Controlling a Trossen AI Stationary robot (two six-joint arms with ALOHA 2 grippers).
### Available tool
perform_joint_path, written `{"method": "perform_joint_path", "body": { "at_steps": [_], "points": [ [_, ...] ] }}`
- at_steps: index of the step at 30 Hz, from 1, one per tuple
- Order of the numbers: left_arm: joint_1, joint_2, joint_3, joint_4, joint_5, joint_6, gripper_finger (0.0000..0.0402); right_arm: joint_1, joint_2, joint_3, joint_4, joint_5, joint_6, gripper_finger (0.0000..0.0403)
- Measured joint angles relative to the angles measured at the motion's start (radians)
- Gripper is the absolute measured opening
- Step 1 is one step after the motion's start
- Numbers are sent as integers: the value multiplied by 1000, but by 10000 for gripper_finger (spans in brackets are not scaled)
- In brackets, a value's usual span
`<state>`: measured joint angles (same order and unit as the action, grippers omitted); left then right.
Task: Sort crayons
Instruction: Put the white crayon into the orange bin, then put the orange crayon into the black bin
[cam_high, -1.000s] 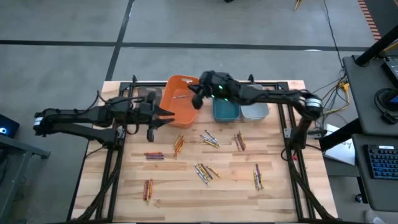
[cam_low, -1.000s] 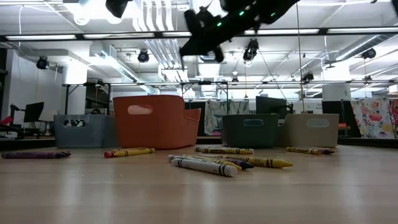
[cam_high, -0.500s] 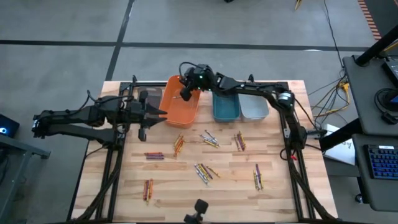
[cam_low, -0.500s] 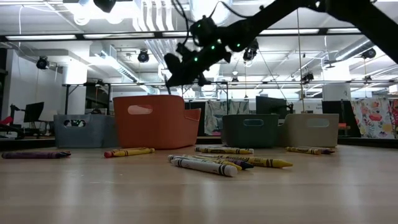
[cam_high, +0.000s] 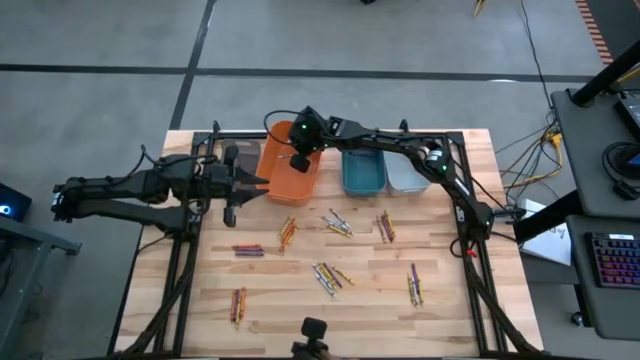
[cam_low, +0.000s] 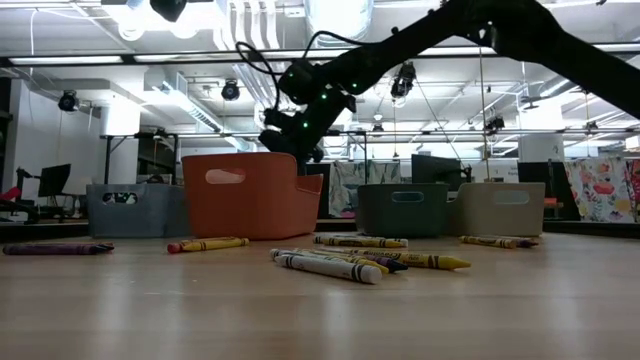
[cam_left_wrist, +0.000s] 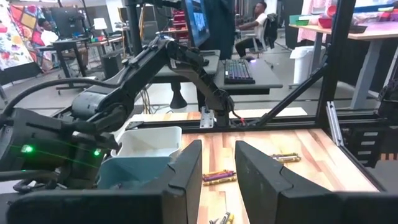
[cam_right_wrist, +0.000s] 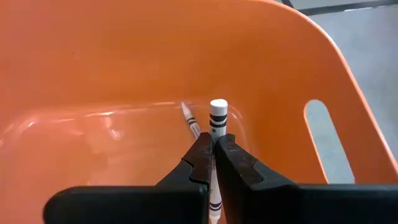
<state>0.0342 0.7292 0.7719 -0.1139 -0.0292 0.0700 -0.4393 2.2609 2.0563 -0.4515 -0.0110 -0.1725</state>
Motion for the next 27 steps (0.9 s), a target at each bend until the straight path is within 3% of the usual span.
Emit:
{"method": "perform_joint_path", "body": {
  "at_steps": [11,27],
  "points": [
    [0,4,0,-8,-14,0,79,0,0,-1,-10,-71,-10,15],
    [0,5,0,-7,-14,-23,79,5,-12,-3,-13,-85,16,99]
  ]
}}
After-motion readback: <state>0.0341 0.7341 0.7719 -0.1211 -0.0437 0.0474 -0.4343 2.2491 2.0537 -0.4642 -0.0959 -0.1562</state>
